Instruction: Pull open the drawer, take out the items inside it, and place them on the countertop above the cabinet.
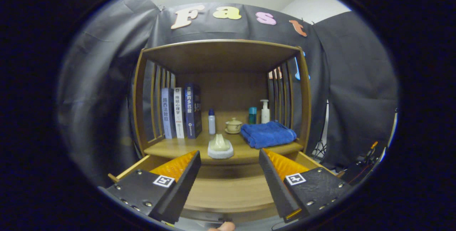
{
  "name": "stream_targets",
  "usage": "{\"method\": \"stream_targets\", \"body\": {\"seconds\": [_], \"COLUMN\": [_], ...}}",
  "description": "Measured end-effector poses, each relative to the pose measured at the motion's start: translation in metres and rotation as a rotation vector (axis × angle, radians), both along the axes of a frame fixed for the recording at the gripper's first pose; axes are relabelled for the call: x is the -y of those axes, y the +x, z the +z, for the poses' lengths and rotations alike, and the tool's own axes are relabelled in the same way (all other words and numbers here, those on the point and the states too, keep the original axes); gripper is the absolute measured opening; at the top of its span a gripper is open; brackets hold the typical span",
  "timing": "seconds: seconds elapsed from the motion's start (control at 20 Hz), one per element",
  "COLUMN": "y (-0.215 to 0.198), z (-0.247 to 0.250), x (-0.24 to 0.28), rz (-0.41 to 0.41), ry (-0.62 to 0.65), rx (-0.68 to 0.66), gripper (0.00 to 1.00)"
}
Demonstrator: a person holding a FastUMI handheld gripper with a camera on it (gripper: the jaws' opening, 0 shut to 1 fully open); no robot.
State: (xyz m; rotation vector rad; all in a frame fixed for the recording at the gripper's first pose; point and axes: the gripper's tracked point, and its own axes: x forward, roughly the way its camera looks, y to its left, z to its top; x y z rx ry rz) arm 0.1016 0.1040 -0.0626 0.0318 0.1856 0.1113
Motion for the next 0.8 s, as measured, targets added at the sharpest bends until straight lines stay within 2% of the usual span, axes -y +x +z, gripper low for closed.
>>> {"method": "stream_targets", "body": {"seconds": [0.25, 0.8], "y": [-0.031, -0.060], "z": [-0.031, -0.071], "x": [-0.001, -0.002], "rz": [0.026, 0.062], "ry": [0.016, -0.044], "rx": [-0.047, -0.148], "gripper": [0.97, 0.98]}}
